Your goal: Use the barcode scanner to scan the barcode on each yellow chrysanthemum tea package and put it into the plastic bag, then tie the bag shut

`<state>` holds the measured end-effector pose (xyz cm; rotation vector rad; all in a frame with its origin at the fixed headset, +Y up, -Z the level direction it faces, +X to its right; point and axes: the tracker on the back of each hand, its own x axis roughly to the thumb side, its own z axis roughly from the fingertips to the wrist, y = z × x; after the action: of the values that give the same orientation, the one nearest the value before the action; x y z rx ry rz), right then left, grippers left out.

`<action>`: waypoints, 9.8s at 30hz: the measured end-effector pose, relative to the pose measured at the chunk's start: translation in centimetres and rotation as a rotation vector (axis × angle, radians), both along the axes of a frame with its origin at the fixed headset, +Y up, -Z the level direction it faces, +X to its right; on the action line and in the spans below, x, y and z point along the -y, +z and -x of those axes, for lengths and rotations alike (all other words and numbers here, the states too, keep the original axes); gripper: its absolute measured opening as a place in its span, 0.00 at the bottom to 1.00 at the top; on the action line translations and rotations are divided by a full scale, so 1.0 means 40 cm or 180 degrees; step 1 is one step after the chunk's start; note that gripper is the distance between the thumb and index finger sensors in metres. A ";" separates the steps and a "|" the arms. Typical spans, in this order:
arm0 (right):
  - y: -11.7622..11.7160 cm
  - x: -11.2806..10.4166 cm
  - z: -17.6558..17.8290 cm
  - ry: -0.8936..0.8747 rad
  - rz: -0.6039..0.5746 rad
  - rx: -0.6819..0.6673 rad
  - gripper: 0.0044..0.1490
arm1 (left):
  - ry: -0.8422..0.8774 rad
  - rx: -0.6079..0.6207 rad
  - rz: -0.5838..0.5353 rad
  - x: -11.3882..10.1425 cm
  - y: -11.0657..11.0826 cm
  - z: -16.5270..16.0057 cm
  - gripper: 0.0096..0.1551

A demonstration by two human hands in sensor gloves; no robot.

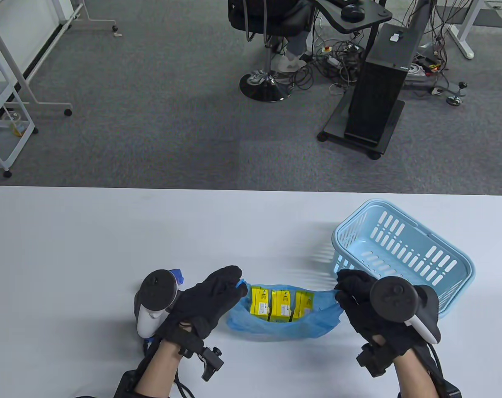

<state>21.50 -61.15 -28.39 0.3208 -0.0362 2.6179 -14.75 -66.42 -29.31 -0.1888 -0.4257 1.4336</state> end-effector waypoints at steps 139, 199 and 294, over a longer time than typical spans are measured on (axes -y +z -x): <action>-0.163 -0.107 0.138 -0.0389 -0.0564 -0.0522 0.39 | -0.1797 0.1036 -0.0916 -0.140 -0.172 -0.289 0.19; -0.159 0.094 0.254 0.0339 -0.1021 -0.0249 0.34 | -0.2696 -0.0505 -0.0821 -0.090 -0.135 -0.179 0.27; -0.122 0.099 0.193 0.0396 -0.0670 -0.0243 0.36 | -0.2225 -0.0272 -0.0634 0.001 -0.149 -0.079 0.29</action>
<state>13.76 -65.12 -33.26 0.5109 -0.2753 2.7273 -11.57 -66.46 -35.29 -0.0986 -0.3783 0.7056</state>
